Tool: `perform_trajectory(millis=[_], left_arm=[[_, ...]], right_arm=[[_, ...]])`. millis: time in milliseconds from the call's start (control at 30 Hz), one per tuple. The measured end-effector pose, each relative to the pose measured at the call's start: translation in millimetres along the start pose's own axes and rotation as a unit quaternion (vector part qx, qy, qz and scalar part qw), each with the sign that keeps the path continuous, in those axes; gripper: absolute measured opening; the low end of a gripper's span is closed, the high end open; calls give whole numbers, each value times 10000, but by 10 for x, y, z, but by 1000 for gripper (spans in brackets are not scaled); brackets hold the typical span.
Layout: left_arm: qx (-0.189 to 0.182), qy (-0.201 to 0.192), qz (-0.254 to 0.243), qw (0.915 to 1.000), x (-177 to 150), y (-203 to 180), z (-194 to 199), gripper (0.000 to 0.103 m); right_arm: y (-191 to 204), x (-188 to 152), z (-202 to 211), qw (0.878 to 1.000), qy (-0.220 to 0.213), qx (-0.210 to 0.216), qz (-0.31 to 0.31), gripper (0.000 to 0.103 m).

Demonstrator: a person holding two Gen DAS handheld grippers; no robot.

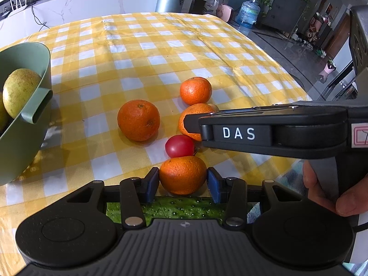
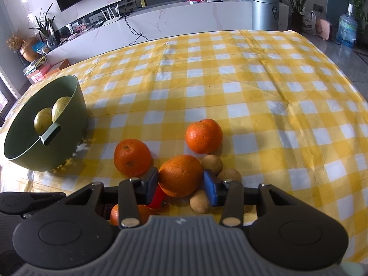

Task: Organize fruits
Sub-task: 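Grasp an orange with the left tool while the right tool grasps another orange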

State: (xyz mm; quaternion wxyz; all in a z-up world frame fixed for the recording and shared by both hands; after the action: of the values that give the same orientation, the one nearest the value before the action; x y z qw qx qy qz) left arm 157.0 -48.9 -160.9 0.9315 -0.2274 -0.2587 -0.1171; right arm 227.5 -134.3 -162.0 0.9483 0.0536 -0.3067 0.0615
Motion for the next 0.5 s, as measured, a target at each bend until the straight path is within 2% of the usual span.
perform_trajectory(millis=[267,500], left_arm=[[18,-175,72,9998,19,0,106,50],[45,-315,56,9995,30,-43,264,50]], right_arm=[[-5,-8,59,9999,-133,-72,49,38],[-41,-14,183,9993,-317,164,-89,37]])
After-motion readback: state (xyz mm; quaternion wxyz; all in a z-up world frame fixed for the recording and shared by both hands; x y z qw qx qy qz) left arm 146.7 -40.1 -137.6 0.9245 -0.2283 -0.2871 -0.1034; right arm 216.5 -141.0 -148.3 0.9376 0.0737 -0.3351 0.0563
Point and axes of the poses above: each gripper's, at about its wrist camera, not at the fingertips, and z roughly against the way its jaws point, y to its left, x to its top, the point moved 7 cm from there along -z, roughly the way its jaws point, and after that the axes turned 9 degrees about -x, right-handed, at the moved point
